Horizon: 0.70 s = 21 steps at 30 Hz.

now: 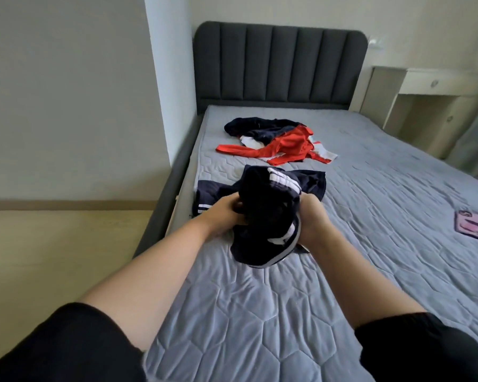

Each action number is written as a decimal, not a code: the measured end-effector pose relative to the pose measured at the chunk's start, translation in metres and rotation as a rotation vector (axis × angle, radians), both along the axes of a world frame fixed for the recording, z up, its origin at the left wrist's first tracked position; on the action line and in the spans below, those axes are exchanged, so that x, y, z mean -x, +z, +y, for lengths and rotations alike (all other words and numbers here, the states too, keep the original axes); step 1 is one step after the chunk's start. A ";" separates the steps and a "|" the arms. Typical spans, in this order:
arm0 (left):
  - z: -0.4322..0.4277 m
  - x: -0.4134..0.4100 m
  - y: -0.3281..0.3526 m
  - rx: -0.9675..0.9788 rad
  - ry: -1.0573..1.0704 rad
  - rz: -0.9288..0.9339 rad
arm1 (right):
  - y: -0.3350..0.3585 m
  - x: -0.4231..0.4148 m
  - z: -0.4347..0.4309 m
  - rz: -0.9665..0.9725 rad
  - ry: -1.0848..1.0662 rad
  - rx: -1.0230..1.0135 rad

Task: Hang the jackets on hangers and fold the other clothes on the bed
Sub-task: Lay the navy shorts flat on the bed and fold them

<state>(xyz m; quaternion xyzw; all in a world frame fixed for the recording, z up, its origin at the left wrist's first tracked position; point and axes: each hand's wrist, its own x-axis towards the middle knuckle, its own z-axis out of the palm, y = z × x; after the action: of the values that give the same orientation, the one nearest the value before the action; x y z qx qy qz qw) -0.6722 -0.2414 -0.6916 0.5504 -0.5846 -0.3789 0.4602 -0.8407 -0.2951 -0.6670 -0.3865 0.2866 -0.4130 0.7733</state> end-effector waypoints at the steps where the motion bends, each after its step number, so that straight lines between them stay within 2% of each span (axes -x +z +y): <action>1: -0.001 -0.002 0.011 -0.001 0.000 0.024 | 0.010 -0.002 -0.004 -0.034 -0.012 -0.040; 4: 0.002 -0.007 0.038 -0.011 0.005 0.046 | 0.038 -0.002 -0.011 -0.127 -0.021 -0.053; 5: 0.003 -0.008 0.047 -0.002 0.034 0.039 | 0.047 -0.001 -0.012 -0.098 -0.037 -0.039; 7: 0.004 -0.013 0.066 0.078 0.148 -0.017 | 0.063 0.002 -0.018 0.105 -0.117 0.023; 10: 0.011 -0.020 0.101 0.198 0.292 -0.243 | 0.086 0.010 -0.024 0.621 -0.162 0.411; 11: 0.015 -0.022 0.114 0.212 0.296 -0.316 | 0.093 0.013 -0.024 0.724 -0.146 0.546; 13: 0.022 -0.026 0.137 0.235 0.287 -0.458 | 0.107 0.013 -0.020 0.701 -0.099 0.693; 15: 0.028 -0.027 0.158 0.267 0.314 -0.584 | 0.123 0.006 -0.012 0.537 -0.047 0.719; 17: 0.032 -0.025 0.177 0.297 0.361 -0.666 | 0.140 -0.003 -0.003 0.452 0.018 0.734; 19: 0.038 -0.025 0.196 0.304 0.351 -0.693 | 0.155 -0.012 0.004 0.459 0.102 0.818; 21: 0.047 -0.026 0.216 0.272 0.285 -0.647 | 0.166 -0.018 0.008 0.584 0.167 0.903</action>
<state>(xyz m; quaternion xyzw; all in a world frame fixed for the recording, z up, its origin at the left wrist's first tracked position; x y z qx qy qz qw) -0.6463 -0.1947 -0.4758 0.6513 -0.6622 -0.0365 0.3688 -0.8232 -0.2874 -0.5008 -0.8004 0.2518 -0.3076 0.4487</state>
